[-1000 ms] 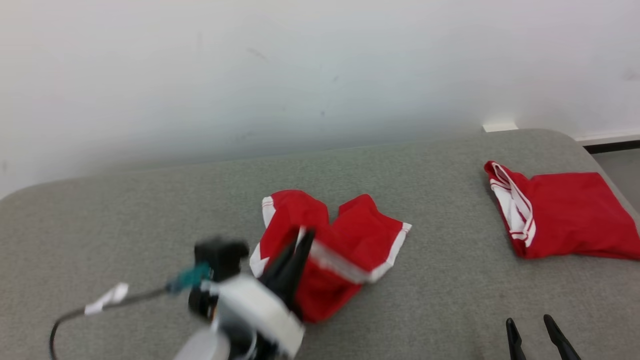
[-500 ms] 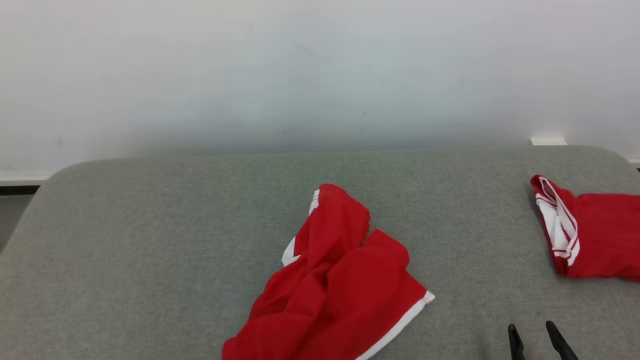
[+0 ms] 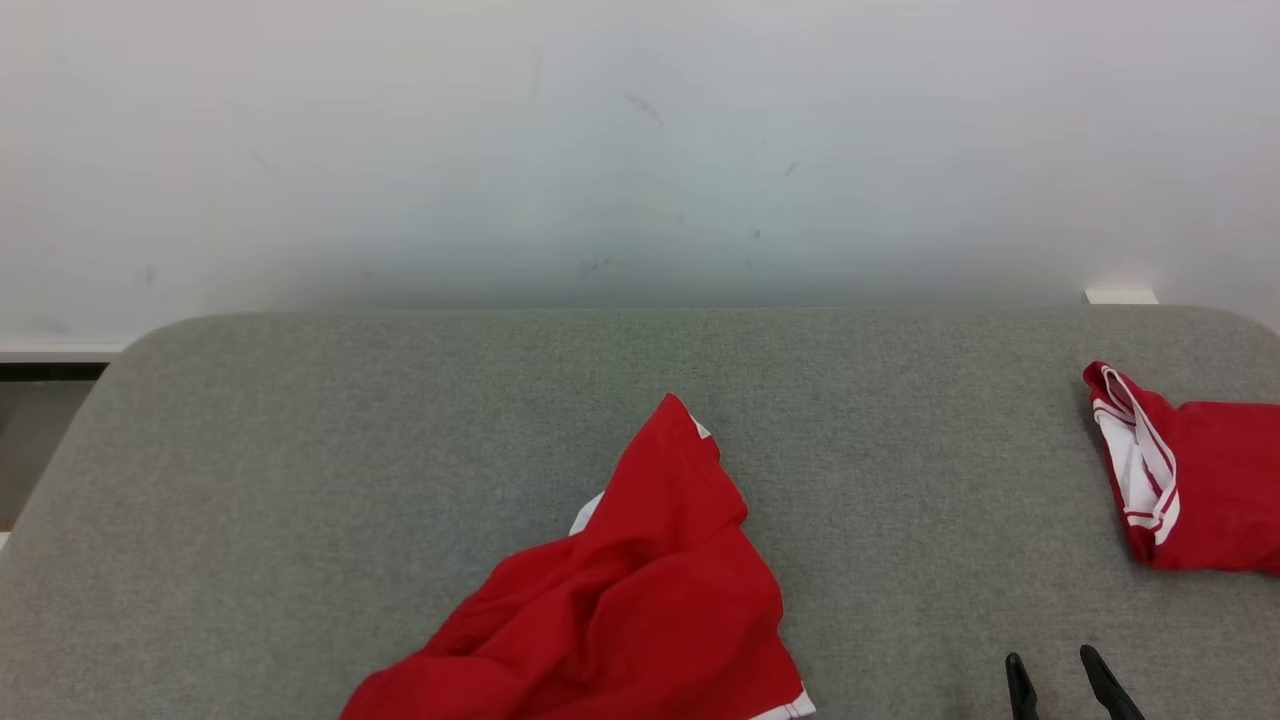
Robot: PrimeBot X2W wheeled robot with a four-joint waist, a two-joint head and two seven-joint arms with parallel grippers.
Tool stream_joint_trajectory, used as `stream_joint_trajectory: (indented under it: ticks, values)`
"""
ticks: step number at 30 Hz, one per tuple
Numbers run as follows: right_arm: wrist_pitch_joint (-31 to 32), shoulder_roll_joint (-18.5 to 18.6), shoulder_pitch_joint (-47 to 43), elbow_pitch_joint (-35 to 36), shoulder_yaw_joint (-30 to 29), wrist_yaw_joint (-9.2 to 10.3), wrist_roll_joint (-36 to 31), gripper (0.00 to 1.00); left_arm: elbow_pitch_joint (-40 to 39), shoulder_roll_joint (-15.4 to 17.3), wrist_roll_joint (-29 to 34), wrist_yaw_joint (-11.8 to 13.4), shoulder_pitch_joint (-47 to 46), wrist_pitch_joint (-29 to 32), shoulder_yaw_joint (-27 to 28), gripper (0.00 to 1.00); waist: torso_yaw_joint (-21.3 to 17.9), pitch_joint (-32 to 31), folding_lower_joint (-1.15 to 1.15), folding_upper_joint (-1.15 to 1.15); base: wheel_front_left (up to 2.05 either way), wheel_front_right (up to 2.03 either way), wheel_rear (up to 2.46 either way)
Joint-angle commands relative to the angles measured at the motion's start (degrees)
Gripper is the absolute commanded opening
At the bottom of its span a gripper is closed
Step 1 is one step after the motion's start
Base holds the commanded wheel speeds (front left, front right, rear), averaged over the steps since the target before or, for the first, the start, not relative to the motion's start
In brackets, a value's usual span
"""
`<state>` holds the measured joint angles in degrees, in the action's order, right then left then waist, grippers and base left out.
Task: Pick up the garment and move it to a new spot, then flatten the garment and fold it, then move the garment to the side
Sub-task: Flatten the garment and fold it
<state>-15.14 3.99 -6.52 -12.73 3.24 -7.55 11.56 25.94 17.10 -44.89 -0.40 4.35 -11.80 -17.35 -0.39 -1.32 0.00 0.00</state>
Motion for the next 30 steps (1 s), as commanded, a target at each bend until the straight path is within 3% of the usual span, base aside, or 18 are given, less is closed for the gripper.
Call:
stream_joint_trajectory:
  ticks: [1, 2, 11, 17, 25, 30]
  values:
    - [0.05, 0.31, -0.34, -0.01, -0.01, 0.14, -0.31, 1.0, 1.52, -0.08, 0.65, -0.13, -0.89, -0.98, 0.12, 0.96, -0.06, -0.01, 0.0, 0.0, 0.0, 0.0, 0.0]
    - [0.05, 0.31, -0.36, -0.04, -0.04, 0.14, -0.28, 1.0, 2.12, -0.1, 0.81, -0.23, -1.17, -1.26, 0.15, 1.0, -0.07, -0.01, 0.0, 0.0, 0.0, 0.0, 0.0]
    - [0.05, 0.15, -0.79, 0.76, -0.79, 0.14, -0.17, 1.0, -1.96, 0.61, 4.51, 2.05, -0.39, -3.38, 4.4, 1.0, 0.75, -0.19, 0.0, 0.0, 0.0, 0.0, 0.0]
    - [0.05, 0.28, -0.53, 2.82, -2.8, 0.14, -0.66, 1.0, -13.86, -1.54, 15.28, 3.7, 1.82, -3.32, 8.94, 1.0, 2.44, -0.88, 0.0, 0.0, 0.0, 0.0, 0.0]
    - [0.05, 0.19, 0.04, 4.47, -3.42, 0.14, -1.01, 1.0, -20.38, -7.25, 26.83, 0.69, 3.18, -3.31, 11.3, 1.0, 3.03, -1.69, 0.0, 0.0, 0.0, 0.0, 0.0]
    - [0.05, -0.12, -0.54, 3.88, -2.1, 0.14, -1.64, 1.0, -18.88, -10.45, 33.54, -2.14, 4.5, -3.3, 12.48, 1.0, 2.79, -2.17, 0.0, 0.0, 0.0, 0.0, 0.0]
